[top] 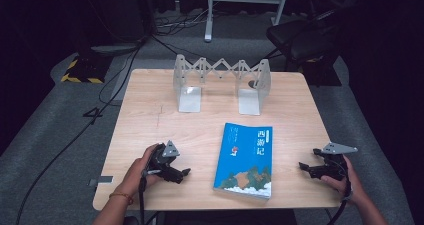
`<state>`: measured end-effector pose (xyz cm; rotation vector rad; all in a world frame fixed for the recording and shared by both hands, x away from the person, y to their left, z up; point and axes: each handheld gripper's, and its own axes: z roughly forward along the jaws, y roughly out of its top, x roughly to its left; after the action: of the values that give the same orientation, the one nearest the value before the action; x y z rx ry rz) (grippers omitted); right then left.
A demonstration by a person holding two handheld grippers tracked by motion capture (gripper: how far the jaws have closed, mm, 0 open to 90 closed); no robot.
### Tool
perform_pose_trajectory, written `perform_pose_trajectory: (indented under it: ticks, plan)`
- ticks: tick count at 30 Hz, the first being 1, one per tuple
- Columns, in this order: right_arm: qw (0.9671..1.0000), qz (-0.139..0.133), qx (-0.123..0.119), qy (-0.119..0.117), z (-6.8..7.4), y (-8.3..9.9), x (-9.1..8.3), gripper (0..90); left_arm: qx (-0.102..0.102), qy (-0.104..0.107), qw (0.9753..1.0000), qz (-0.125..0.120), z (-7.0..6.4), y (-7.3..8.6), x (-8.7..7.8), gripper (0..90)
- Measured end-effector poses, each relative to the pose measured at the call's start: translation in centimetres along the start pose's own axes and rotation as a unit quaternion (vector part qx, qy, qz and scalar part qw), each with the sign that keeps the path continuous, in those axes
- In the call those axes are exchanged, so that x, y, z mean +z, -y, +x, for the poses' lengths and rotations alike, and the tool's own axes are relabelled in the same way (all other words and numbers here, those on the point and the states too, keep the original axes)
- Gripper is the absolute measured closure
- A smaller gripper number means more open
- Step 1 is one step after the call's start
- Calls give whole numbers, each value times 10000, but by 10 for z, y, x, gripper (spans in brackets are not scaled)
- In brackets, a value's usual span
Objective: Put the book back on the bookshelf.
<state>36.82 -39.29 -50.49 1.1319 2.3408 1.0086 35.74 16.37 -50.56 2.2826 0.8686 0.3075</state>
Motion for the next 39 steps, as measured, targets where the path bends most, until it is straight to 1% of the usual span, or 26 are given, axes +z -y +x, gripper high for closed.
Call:
perform_pose_trajectory:
  ticks: [3, 5, 7, 10, 12, 14, 16, 17, 18, 19, 21, 22, 23, 24, 25, 26, 27, 28, 29, 30, 31, 33, 35, 36, 37, 39]
  plan:
    - [9995, 15, -224, -214, 0, 0, 0, 108, 15, -1, 10000, 3, -2, -1, 1, 6]
    - [9994, 24, -246, -237, 0, -1, 0, 107, -6, -14, 10000, -7, -4, -1, 1, 7]
    - [9992, 49, -275, -270, -1, -2, 1, 104, 20, 36, 10000, 2, -11, 0, 0, 8]
    - [9990, 60, -320, -300, -1, -3, 1, 108, -44, -40, 10000, -3, -23, 0, 0, 7]
    - [9990, 97, -317, -313, 0, -4, 2, 111, 96, 83, 9999, 13, -32, 0, 0, 7]
    - [9984, 138, -395, -374, 4, -8, 4, 161, 203, 169, 9997, 11, -39, 1, 0, 7]
    - [9967, 181, -654, -441, 14, -15, 7, 174, 116, 107, 9999, 10, -47, 2, -1, 7]
    - [9957, 202, -743, -519, 19, -19, 9, 240, 143, 131, 9998, -2, -51, 3, -2, 7]
    - [9931, 247, -897, -711, 26, -23, 10, 282, 143, 131, 9998, -2, -51, 3, -2, 7]
    - [9931, 247, -897, -711, 26, -23, 10, 282, 194, 171, 9997, 14, -54, 4, -3, 7]
    - [9886, 298, -1246, -789, 41, -33, 11, 282, 296, 241, 9993, 1, -60, 5, -3, 6]
    - [9876, 282, -1263, -890, 45, -38, 11, 282, 376, 337, 9987, -1, -62, 6, -3, 6]
    - [9870, 278, -1264, -957, 47, -42, 11, 280, 517, 475, 9975, 39, -63, 5, -4, 3]
    - [9857, 308, -1339, -972, 50, -46, 12, 278, 680, 611, 9958, 93, -66, 4, -4, 3]
    - [9846, 385, -1407, -965, 52, -50, 13, 277, 697, 623, 9956, 73, -67, 4, -3, 3]
    - [9850, 426, -1353, -985, 52, -52, 15, 277, 731, 673, 9950, 32, -72, 2, 0, 2]
    - [9850, 426, -1353, -985, 52, -52, 15, 277, 731, 673, 9950, 32, -72, 2, 0, 3]
    - [9852, 517, -1209, -1102, 53, -56, 22, 276, 719, 680, 9951, 7, -75, 0, 2, 3]
    - [9848, 554, -1204, -1126, 55, -58, 25, 275, 728, 664, 9951, 0, -77, -2, 4, 2]
    - [9844, 605, -1244, -1088, 58, -59, 28, 274, 697, 651, 9954, 22, -79, -3, 5, 2]
    - [9830, 645, -1324, -1096, 61, -59, 30, 273, 737, 669, 9950, 3, -81, -6, 7, 3]
    - [9811, 663, -1442, -1109, 67, -59, 33, 262, 724, 632, 9954, 0, -83, -10, 11, 5]
    - [9787, 630, -1523, -1220, 72, -58, 34, 252, 683, 605, 9958, -11, -84, -14, 14, 7]
    - [9782, 639, -1561, -1212, 74, -58, 34, 250, 638, 548, 9965, -7, -84, -16, 16, 7]
    - [9775, 637, -1607, -1208, 76, -59, 34, 244, 649, 572, 9962, 23, -83, -17, 17, 2]
    - [9772, 568, -1578, -1299, 78, -60, 34, 246, 692, 625, 9956, 2, -84, -19, 19, 3]
